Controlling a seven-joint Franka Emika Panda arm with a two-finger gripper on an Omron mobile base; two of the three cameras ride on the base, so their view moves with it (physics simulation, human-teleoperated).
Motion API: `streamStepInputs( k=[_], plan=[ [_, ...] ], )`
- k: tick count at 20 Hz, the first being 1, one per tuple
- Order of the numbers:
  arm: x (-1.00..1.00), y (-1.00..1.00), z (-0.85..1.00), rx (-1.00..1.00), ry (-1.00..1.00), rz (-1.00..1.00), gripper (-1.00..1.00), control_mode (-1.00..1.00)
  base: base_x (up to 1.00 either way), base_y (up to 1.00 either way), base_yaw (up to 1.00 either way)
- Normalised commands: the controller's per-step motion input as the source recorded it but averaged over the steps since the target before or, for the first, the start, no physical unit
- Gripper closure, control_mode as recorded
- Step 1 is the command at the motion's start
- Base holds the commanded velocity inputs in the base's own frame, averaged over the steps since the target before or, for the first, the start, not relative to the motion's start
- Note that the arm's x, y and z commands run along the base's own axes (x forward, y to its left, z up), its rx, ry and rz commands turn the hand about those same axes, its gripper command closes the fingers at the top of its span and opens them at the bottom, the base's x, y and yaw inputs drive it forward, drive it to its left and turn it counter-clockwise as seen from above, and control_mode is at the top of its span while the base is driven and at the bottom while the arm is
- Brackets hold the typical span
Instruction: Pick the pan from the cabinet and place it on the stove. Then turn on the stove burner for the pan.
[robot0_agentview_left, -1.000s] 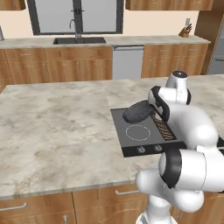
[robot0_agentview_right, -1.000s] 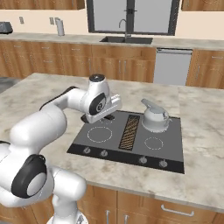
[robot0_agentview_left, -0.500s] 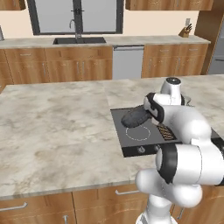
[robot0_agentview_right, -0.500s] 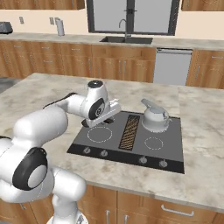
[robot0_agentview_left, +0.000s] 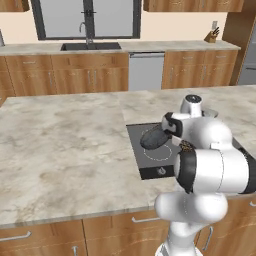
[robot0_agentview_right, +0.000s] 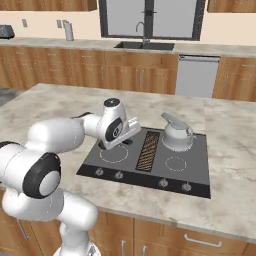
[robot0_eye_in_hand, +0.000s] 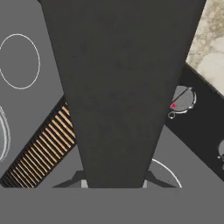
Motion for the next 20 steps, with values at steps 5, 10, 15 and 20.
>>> streamStepInputs(
  k=[5,10,15,20],
  plan=[
    [0.39,0.13,-0.25,0.02,0.0,-0.17,1.0,-1.0,0.0,0.0,0.0],
    [0.41,0.1,-0.24,0.06,-0.02,-0.16,1.0,-1.0,0.0,0.0,0.0],
    [0.43,0.15,-0.18,0.04,0.0,-0.15,1.0,-1.0,0.0,0.0,0.0],
    [0.45,0.2,-0.15,0.01,0.0,-0.13,1.0,-1.0,0.0,0.0,0.0]
  ],
)
